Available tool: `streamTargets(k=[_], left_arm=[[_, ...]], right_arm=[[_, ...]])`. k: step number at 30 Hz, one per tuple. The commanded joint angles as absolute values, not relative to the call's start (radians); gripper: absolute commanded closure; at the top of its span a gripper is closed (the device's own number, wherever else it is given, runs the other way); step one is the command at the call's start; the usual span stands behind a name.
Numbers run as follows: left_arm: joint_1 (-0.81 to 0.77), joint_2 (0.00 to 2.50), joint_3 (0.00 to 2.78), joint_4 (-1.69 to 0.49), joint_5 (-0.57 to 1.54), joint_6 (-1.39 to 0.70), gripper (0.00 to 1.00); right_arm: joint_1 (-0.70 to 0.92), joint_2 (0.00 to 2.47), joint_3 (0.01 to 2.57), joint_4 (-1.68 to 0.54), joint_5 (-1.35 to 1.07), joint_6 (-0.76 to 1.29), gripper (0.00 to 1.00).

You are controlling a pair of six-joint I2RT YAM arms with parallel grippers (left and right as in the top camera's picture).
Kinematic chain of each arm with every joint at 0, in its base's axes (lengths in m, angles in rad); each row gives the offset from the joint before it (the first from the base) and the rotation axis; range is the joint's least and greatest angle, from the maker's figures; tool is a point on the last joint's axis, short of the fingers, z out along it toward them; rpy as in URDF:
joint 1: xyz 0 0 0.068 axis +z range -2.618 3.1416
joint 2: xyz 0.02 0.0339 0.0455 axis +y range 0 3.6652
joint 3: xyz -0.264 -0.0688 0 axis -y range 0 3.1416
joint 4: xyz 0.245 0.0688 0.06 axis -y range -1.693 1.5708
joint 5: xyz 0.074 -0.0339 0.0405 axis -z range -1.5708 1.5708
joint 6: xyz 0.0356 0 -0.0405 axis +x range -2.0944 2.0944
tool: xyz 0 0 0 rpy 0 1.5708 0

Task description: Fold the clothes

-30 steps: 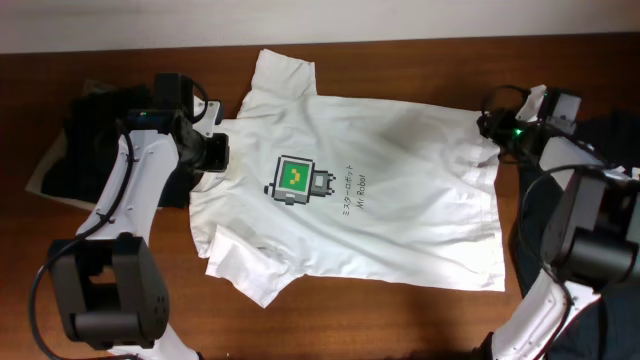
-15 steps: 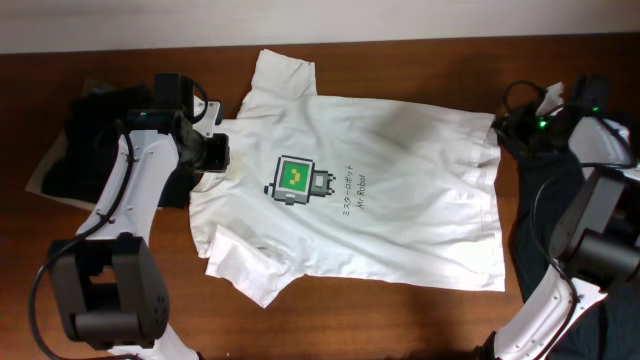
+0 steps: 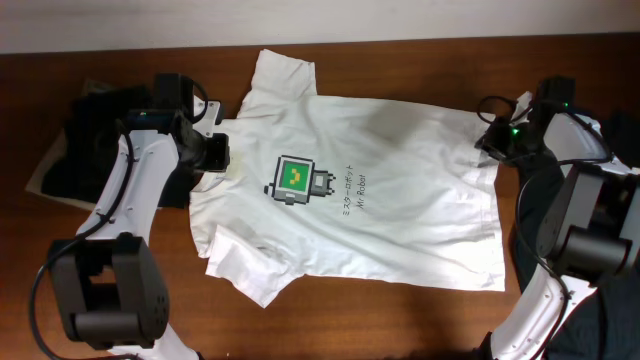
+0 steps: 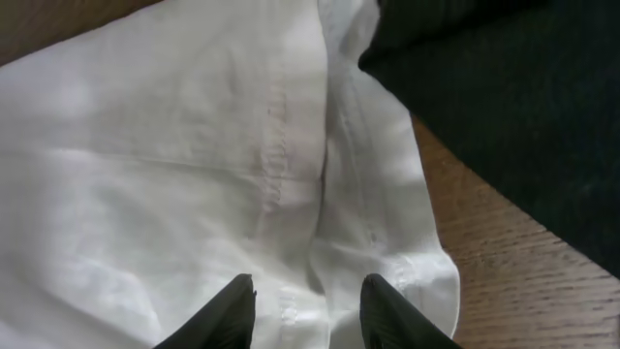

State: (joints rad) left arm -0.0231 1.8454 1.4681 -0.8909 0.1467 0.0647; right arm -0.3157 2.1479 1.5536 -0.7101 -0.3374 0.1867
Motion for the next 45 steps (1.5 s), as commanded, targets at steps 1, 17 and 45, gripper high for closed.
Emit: streamTargets(k=[1, 17, 45], left_arm=[[-0.019, 1.817, 1.481, -0.891, 0.161, 0.085, 0.61], [-0.019, 1.817, 1.481, -0.865, 0.160, 0.085, 0.61], [-0.019, 2.210, 1.411, -0.574, 0.061, 0.084, 1.00]], right_arm=[[-0.279, 2.182, 1.547, -0.691, -0.336, 0.186, 0.61], [-0.326, 2.076, 1.802, -0.636, -0.381, 0.260, 0.96], [-0.329, 2.168, 1.791, -0.709, -0.145, 0.262, 0.96]])
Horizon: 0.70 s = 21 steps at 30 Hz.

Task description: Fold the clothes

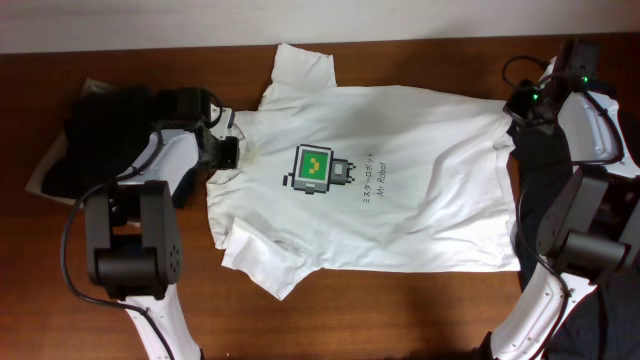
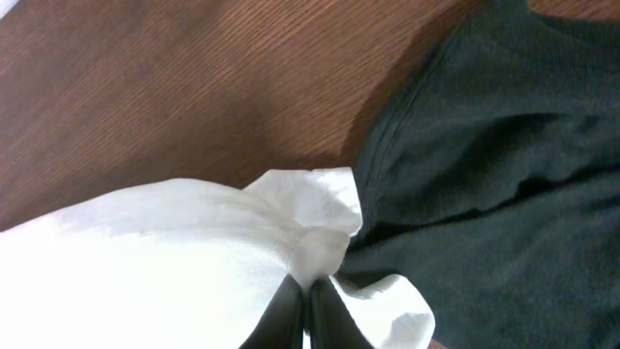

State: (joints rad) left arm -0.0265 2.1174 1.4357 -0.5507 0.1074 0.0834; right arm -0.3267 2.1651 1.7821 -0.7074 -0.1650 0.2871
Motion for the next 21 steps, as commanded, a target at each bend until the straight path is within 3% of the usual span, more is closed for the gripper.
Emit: streamTargets(k=[1, 3, 8, 9, 10, 11, 13, 16, 18, 21], left_arm=[[-0.019, 2.210, 1.411, -0.580, 0.017, 0.083, 1.00], [-0.011, 2.208, 1.412, -0.607, -0.157, 0.038, 1.00], [0.063, 2.208, 1.413, -0.625, -0.138, -0.030, 1.00], [0.060, 2.208, 1.413, -0.625, -0.135, -0.030, 1.00], [0.057, 2.208, 1.413, -0.624, -0.135, -0.030, 1.00], [0.057, 2.208, 1.415, -0.626, -0.135, -0.030, 1.00], [0.057, 2.202, 1.426, -0.639, -0.135, -0.030, 0.91], [0.057, 2.183, 1.473, -0.675, -0.135, -0.030, 0.78], [0.057, 2.165, 1.491, -0.687, -0.134, -0.030, 0.75], [0.057, 2.159, 1.492, -0.694, -0.110, -0.030, 0.73]], right_arm=[[-0.329, 2.168, 1.791, -0.715, -0.145, 0.230, 0.96], [-0.329, 2.168, 1.791, -0.719, -0.145, 0.131, 0.96], [-0.329, 2.168, 1.791, -0.626, -0.159, 0.081, 0.93], [-0.329, 2.168, 1.791, -0.608, -0.200, 0.081, 0.58], [-0.330, 2.168, 1.792, -0.609, -0.206, 0.081, 0.35], [-0.333, 2.165, 1.798, -0.635, -0.206, 0.082, 0.23], [-0.349, 2.123, 1.808, -0.780, -0.254, 0.082, 0.21], [-0.361, 2.055, 1.808, -1.118, -0.321, 0.107, 0.27], [-0.358, 2.054, 1.794, -1.304, -0.321, 0.132, 0.30], [-0.355, 2.054, 1.679, -1.408, -0.231, 0.132, 0.35]])
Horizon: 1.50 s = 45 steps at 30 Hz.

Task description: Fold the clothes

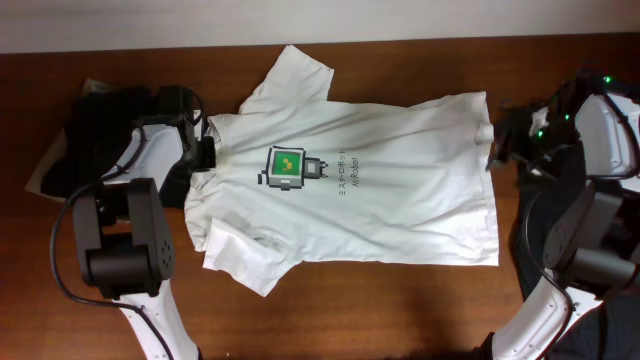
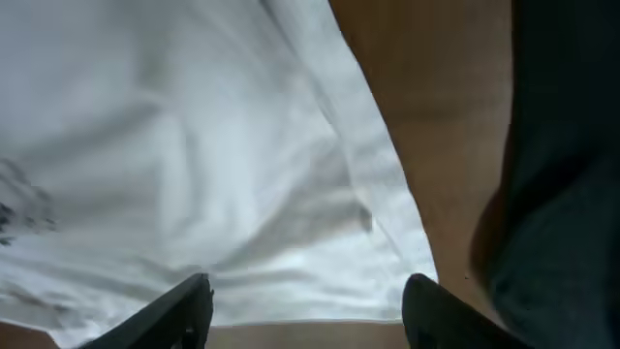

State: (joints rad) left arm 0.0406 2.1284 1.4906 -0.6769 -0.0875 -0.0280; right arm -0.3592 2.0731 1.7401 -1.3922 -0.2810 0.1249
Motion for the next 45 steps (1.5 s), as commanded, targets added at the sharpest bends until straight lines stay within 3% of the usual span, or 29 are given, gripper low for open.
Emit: streamTargets(k=[1, 4, 8, 11, 12, 13, 18, 24, 25, 26, 29, 31, 37, 39, 41, 45], left_arm=[[0.057, 2.159, 1.492, -0.693, -0.089, -0.030, 0.73], [0.057, 2.159, 1.492, -0.693, -0.090, -0.030, 0.73], [0.057, 2.159, 1.492, -0.692, -0.090, -0.030, 0.73], [0.057, 2.159, 1.492, -0.688, -0.090, -0.030, 0.72], [0.057, 2.159, 1.492, -0.687, -0.090, -0.030, 0.72], [0.057, 2.159, 1.492, -0.687, -0.090, -0.030, 0.72], [0.057, 2.159, 1.492, -0.686, -0.090, -0.030, 0.72], [0.057, 2.159, 1.492, -0.685, -0.091, -0.003, 0.72], [0.057, 2.159, 1.492, -0.685, -0.091, -0.003, 0.72], [0.057, 2.159, 1.493, -0.685, -0.090, -0.003, 0.71], [0.057, 2.127, 1.541, -0.758, -0.089, 0.020, 0.58], [0.057, 2.030, 1.616, -0.851, -0.053, 0.019, 0.51], [0.027, 1.761, 1.642, -1.187, 0.146, 0.019, 0.49], [-0.058, 1.755, 1.594, -1.322, 0.157, 0.019, 0.49], [-0.156, 1.755, 1.459, -1.301, 0.187, 0.020, 0.48], [-0.259, 1.755, 1.135, -1.099, 0.195, 0.014, 0.43]], right_arm=[[-0.355, 2.054, 1.605, -1.383, -0.231, 0.131, 0.41], [-0.355, 2.054, 1.426, -1.271, -0.241, 0.065, 0.47], [-0.354, 2.055, 1.382, -1.187, -0.315, 0.014, 0.55], [-0.356, 2.055, 1.378, -1.150, -0.314, -0.011, 0.76], [-0.356, 2.055, 1.383, -1.139, -0.314, -0.011, 0.90], [-0.356, 2.054, 1.398, -1.147, -0.314, -0.010, 0.96], [-0.365, 2.028, 1.584, -1.308, -0.108, 0.117, 0.96], [-0.401, 2.030, 1.588, -1.293, -0.032, 0.167, 0.96], [-0.402, 2.031, 1.588, -1.287, -0.033, 0.167, 0.93], [-0.402, 2.031, 1.588, -1.275, -0.061, 0.165, 0.69], [-0.402, 2.001, 1.588, -1.287, -0.213, 0.105, 0.58], [-0.402, 1.927, 1.588, -1.310, -0.271, 0.082, 0.55], [-0.400, 1.695, 1.588, -1.472, -0.285, 0.069, 0.54], [-0.400, 1.607, 1.585, -1.522, -0.284, 0.087, 0.48], [-0.400, 1.600, 1.527, -1.529, -0.285, 0.094, 0.44], [-0.400, 1.602, 1.203, -1.269, -0.322, 0.117, 0.44]])
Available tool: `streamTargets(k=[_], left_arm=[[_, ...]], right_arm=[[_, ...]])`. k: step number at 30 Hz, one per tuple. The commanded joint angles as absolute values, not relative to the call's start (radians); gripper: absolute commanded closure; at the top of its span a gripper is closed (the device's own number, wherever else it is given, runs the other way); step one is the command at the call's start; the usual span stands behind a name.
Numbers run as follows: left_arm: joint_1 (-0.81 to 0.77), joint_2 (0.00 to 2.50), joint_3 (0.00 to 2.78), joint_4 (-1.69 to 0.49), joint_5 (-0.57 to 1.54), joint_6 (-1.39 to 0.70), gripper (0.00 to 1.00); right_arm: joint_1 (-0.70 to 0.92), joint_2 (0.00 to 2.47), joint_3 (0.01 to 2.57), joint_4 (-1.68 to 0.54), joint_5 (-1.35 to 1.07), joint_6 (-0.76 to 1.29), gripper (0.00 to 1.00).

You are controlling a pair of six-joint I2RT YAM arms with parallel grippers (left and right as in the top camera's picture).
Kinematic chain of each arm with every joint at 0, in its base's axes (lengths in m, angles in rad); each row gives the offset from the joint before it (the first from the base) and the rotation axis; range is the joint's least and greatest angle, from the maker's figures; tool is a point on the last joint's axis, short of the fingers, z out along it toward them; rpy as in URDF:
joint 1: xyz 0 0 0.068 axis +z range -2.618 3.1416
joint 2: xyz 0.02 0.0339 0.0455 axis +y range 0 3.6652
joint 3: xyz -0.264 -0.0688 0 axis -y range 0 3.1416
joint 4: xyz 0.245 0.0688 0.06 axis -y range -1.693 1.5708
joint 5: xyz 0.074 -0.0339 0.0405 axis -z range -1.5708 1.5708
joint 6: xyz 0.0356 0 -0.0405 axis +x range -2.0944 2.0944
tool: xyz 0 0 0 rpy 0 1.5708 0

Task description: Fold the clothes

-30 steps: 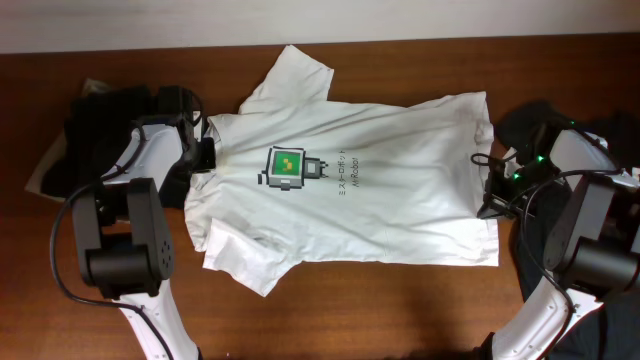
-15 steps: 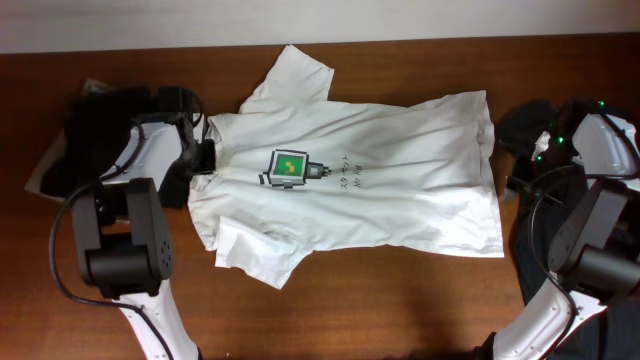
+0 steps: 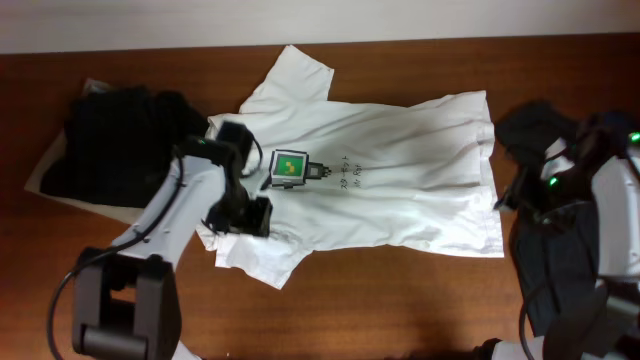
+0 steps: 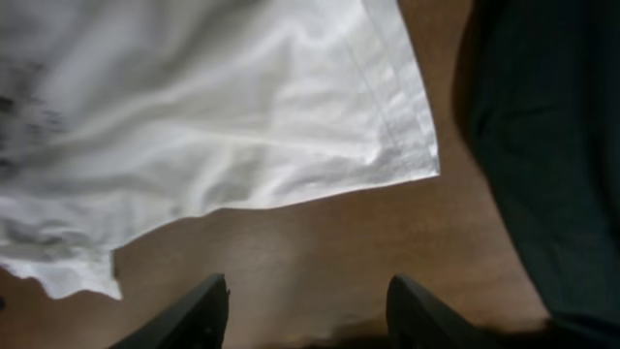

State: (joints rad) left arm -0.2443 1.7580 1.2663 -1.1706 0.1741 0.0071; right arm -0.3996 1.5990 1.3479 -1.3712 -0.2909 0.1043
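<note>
A white T-shirt (image 3: 400, 190) with a small robot print lies spread flat on the wooden table (image 3: 400, 310), collar to the left and hem to the right. My left gripper (image 3: 250, 216) is low over the shirt's near-left sleeve; the overhead view does not show how its jaws stand. My right gripper (image 3: 508, 203) hovers just off the hem's near-right corner. In the right wrist view that gripper (image 4: 308, 310) stands wide open over bare wood, nothing between its fingers, and the shirt's hem corner (image 4: 412, 160) lies ahead of it.
A pile of dark clothes (image 3: 110, 145) sits on a paper sheet at the left, beside the collar. More dark clothing (image 3: 530, 125) lies along the table's right edge, close to the hem, and fills the right of the wrist view as dark fabric (image 4: 552, 145).
My right gripper, open then and now, has moved from the hem's far-right corner to near its near-right corner. My left gripper has left the collar and is now over the near-left sleeve.
First my left gripper was at the collar and my right stood open around the hem's far corner. Then the right was shut on that corner, with the shirt further right. Then it was open, the shirt flat. Both grippers are now at the shirt's near side.
</note>
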Motion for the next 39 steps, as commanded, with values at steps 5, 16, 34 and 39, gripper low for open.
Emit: streamTargets(k=[5, 16, 34, 39], left_arm=[[-0.259, 1.756, 0.986, -0.948, 0.146, -0.011, 0.84], [-0.014, 1.748, 1.029, -0.975, 0.036, -0.078, 1.00], [-0.327, 1.776, 0.934, -0.778, 0.219, 0.091, 0.52], [-0.233, 1.792, 1.059, -0.942, 0.156, 0.026, 1.00]], right_arm=[[-0.400, 1.607, 0.897, -0.969, -0.284, 0.172, 0.44], [-0.401, 1.607, 0.762, -0.707, -0.203, 0.275, 0.96], [-0.400, 1.607, 1.077, -1.058, -0.101, 0.268, 0.89], [-0.399, 1.607, 1.056, -1.063, -0.188, 0.224, 0.88]])
